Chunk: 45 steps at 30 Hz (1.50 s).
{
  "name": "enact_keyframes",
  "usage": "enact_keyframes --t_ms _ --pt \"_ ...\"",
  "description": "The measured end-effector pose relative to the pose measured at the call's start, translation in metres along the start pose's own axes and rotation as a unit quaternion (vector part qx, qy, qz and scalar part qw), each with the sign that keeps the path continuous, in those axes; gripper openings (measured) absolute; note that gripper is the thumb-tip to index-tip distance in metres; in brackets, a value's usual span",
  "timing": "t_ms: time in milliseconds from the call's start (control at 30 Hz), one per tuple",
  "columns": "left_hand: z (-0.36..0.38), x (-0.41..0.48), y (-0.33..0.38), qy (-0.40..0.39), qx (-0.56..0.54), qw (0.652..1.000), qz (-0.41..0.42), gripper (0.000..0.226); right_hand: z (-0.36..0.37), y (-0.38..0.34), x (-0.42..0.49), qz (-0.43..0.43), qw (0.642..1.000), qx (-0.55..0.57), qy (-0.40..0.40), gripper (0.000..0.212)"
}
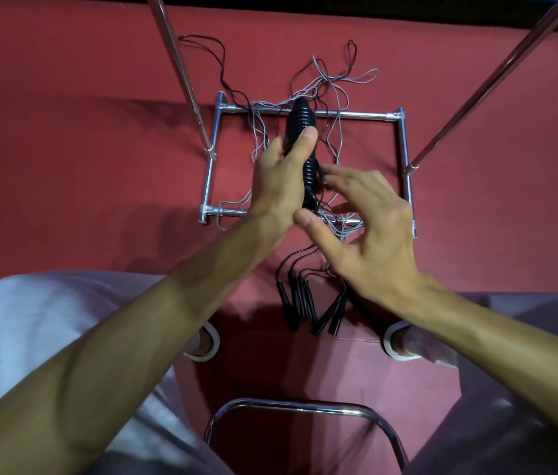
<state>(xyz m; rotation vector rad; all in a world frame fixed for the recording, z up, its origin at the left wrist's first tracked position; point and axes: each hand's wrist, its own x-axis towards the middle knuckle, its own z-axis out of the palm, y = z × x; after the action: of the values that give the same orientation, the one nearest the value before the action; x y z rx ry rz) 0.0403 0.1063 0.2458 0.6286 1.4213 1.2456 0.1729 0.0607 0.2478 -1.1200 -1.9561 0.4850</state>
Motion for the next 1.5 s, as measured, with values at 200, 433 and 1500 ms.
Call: enact_keyframes --t_ms 200,433,1500 --pt "-0.013 0.013 0.003 0.03 -0.044 0.993 -0.106 0.031 0.008 -0.016 -0.011 0.037 0.995 0.079 -0.048 0.004" --pt "-0.008 -0.002 0.016 -0.117 -0.081 0.976 -0.167 0.036 -0.005 0.008 0.028 0.309 0.926 0.213 0.026 0.029" --pt "0.001 -0.025 0.028 -0.128 0.021 0.99 -0.061 0.044 -0.007 0.019 0.048 0.508 0.651 0.546 -0.139 0.029"
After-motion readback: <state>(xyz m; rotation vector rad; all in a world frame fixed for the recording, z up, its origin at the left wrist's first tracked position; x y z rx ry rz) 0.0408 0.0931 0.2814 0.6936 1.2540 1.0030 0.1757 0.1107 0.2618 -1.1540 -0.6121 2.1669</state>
